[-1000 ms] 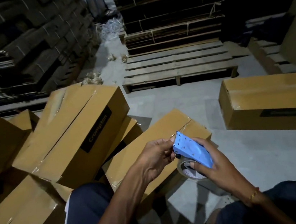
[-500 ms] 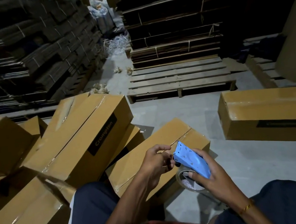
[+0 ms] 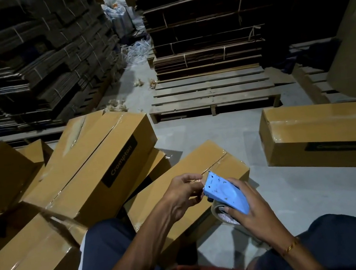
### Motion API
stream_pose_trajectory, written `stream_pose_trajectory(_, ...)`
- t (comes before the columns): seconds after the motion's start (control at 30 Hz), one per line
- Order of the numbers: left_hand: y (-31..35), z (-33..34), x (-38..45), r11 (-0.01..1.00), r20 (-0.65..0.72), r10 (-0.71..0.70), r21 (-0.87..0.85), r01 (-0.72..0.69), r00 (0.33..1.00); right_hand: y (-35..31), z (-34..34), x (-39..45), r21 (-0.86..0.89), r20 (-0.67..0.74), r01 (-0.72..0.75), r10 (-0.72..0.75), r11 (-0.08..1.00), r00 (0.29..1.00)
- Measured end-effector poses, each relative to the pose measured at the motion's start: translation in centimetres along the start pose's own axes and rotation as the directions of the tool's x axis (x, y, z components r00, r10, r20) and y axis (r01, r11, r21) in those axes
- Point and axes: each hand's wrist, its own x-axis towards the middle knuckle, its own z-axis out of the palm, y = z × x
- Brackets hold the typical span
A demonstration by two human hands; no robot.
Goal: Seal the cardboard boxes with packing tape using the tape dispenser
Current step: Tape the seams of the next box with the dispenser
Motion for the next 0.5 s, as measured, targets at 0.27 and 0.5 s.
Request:
stream_pose_trajectory(0.27, 0.8, -0.7, 1.2, 0.987, 0.075, -0.106, 0.128, 0.096, 0.992, -0.2, -0.1, -0.2, -0.148, -0.01, 0.024, -0.025, 0.989, 1.0)
stream_pose_trajectory(0.5, 1.4, -1.2, 2.0, 0.941, 0.088, -0.031, 0.339, 0.0, 0.996, -1.2, -0.3, -0.2, -0.253, 0.046, 0.046, -0.035, 0.966, 0.998)
